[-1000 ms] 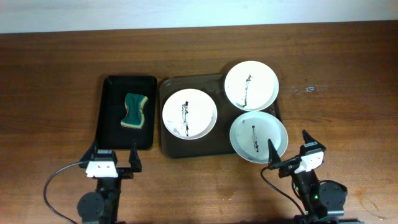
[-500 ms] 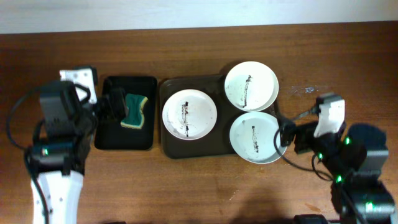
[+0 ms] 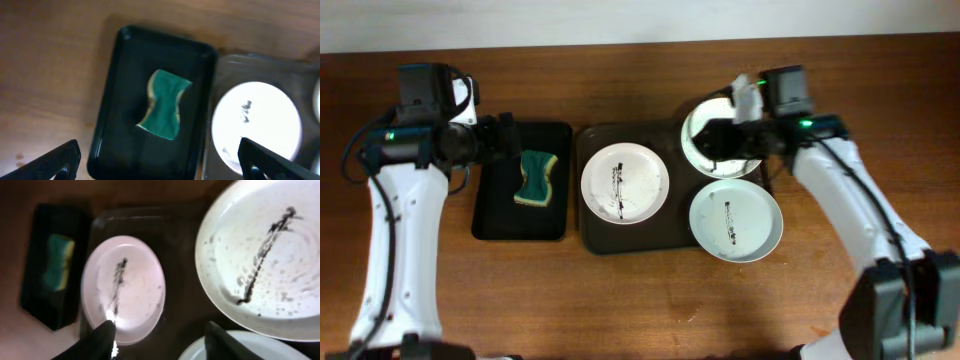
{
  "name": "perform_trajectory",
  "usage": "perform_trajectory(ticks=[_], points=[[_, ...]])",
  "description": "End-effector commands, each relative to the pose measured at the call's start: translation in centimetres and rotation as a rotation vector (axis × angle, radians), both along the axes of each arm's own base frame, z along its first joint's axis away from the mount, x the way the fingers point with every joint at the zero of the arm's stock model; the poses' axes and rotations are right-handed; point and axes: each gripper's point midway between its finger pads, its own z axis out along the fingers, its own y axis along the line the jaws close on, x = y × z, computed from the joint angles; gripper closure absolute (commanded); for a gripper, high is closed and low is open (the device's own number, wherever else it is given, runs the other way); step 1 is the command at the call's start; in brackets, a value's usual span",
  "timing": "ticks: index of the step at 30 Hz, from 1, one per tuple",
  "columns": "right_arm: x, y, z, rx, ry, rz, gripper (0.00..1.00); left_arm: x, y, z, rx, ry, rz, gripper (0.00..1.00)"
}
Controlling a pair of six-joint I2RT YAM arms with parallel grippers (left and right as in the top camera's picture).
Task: Clean dirty plates on tray and stack at the side
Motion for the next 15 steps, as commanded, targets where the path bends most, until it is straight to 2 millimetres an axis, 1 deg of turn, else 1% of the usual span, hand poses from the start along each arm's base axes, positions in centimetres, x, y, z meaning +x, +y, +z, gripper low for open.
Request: perform_trajectory(ticks=[1,3,5,6,8,12,15], points=[[1.2,1.9,-2.8,-0.12,0.023,-0.106,0.45,2.2,1.7,-3.7,0.032,0.071,0.112,0.06],[1.3,3.8,-4.9,-0.14,0.036,-0.088,0.51,3.5,1.9,-5.9,0.034,0.093,0.113,0.07],[1.6,4.7,-7.7,-0.159,0.077,-0.126,0.6,4.7,2.0,-7.7,0.035,0.104,0.113,0.07],[1.7,5.0,-8.7,-0.158,0.093,-0.132,0.61,5.0,2.0,-8.3,0.035,0.109,0.113,0.06],[2.0,5.3,-10.8,-0.163,0.115,-0.136,0.64,5.5,2.1,-8.7,0.035,0.104,0.113,0.06],[2.0,5.3,-13.6,-0.184,0.153,-0.14,0.72,6.6,2.1,-9.2,0.035,0.081,0.112,0.06],[1.6,5.7,-14.6,-0.194,0.167,-0.13,0.73,6.6,2.0,-10.8,0.034,0.118,0.107,0.07]])
